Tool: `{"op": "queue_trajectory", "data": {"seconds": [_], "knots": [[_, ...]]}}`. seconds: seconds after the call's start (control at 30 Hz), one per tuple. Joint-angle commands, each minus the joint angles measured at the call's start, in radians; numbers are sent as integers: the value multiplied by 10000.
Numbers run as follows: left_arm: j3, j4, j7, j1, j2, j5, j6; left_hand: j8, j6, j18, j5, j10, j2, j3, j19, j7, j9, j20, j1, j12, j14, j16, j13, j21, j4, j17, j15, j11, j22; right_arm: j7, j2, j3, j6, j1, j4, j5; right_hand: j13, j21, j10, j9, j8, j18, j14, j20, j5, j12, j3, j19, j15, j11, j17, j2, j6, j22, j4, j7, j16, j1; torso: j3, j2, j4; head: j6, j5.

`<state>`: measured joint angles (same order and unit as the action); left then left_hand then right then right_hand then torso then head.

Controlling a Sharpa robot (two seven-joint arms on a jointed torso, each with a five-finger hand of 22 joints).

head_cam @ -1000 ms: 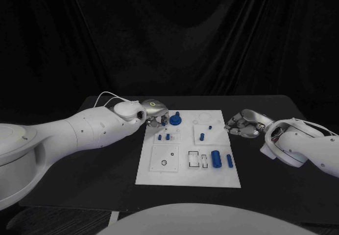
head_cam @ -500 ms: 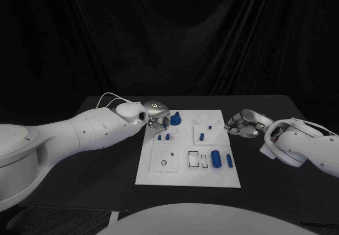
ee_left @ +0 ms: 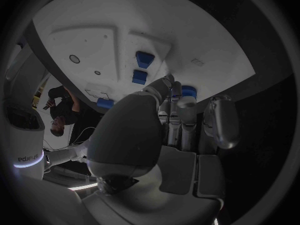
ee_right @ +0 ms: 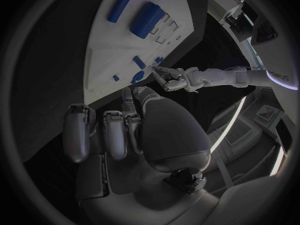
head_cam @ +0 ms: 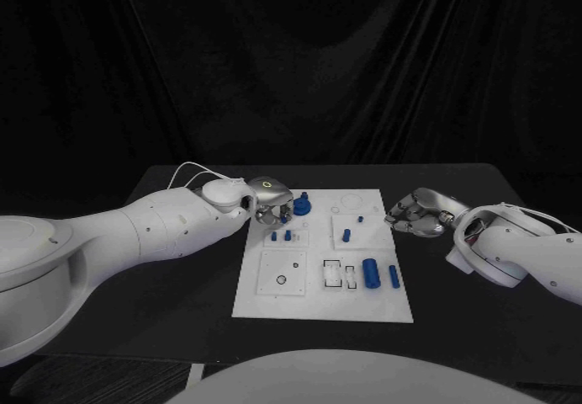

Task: Assemble the parts on the task board

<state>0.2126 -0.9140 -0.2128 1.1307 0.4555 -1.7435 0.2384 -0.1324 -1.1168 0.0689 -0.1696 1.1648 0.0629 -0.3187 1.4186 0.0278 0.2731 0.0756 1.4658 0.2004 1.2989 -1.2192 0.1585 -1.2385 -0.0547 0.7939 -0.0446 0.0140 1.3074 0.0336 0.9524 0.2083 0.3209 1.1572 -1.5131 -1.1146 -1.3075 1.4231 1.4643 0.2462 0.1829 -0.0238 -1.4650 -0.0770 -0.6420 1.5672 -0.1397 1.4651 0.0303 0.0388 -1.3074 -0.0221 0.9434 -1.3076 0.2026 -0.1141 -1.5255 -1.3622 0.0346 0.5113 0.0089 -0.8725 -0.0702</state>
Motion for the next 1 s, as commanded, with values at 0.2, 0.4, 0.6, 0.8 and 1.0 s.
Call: {"op": "queue_trajectory", "data": {"seconds": [0.2, 0.4, 0.6, 0.8, 1.0], "knots": [[-9, 66, 33, -82, -63, -1, -244, -45, -24, 34, -35, -16, -14, -33, -84, 137, 128, -9, -116, -43, -102, 92, -15, 114, 41, -55, -19, -14, 1667, 163, 17, -6, -70, -25, -24, -16, -2633, -45, 1065, 16, 68, -164, -850, 41, -36, 36, -60, 326, 49, -40, -1670, 16, 79, -2094, -11, 0, 28, -43, -2, 3, 6, -1, 15], [-9, 103, 44, -128, -91, -1, -282, -30, -12, 40, -32, -22, -17, -39, -105, 144, 127, -7, -116, -71, -134, 122, -18, 150, 48, -96, -16, -24, 1659, 174, 6, -6, -86, -29, -27, -16, -2633, -45, 1065, 16, 68, -164, -850, 41, -36, 36, -60, 326, 49, -40, -1670, 16, 79, -2094, -11, 0, 28, -43, -2, 2, 0, -1, 7], [-9, 134, 62, -174, -119, -1, -247, -12, 5, 45, -31, -32, -19, -45, -125, 148, 125, -5, -119, -100, -167, 152, -22, 184, 54, -141, -13, -30, 1651, 183, 5, -6, -98, -35, -29, -16, -2633, -53, 1065, 17, 68, -166, -848, 41, -37, 36, -67, 323, 50, -41, -1662, 13, 79, -2091, -15, 1, 32, -45, -3, 9, 0, -1, -6], [-10, 220, 125, -218, -159, -1, -274, 113, 184, 53, -34, -112, -26, -74, -164, 122, 91, 1, -134, -223, -229, 201, -44, 245, 68, -198, -5, -29, 1640, 192, 13, -6, -110, -40, -36, -16, -2633, -53, 1065, 17, 68, -166, -848, 41, -37, 36, -67, 323, 50, -41, -1662, 13, 79, -2091, -15, 1, 32, -45, -1, 1, 5, -1, 21], [-10, 255, 252, -240, -158, -1, -408, 636, 1116, 84, 37, -334, 56, -167, -271, -38, -112, 17, -204, -494, -386, 338, -90, 447, 76, -403, -14, 21, 1597, 193, 11, -6, -120, -48, -35, -16, -2633, -53, 1065, 17, 68, -166, -848, 41, -37, 36, -67, 323, 50, -41, -1662, 13, 79, -2091, -15, 1, 32, -45, -1, 0, 3, -1, 20]]}}
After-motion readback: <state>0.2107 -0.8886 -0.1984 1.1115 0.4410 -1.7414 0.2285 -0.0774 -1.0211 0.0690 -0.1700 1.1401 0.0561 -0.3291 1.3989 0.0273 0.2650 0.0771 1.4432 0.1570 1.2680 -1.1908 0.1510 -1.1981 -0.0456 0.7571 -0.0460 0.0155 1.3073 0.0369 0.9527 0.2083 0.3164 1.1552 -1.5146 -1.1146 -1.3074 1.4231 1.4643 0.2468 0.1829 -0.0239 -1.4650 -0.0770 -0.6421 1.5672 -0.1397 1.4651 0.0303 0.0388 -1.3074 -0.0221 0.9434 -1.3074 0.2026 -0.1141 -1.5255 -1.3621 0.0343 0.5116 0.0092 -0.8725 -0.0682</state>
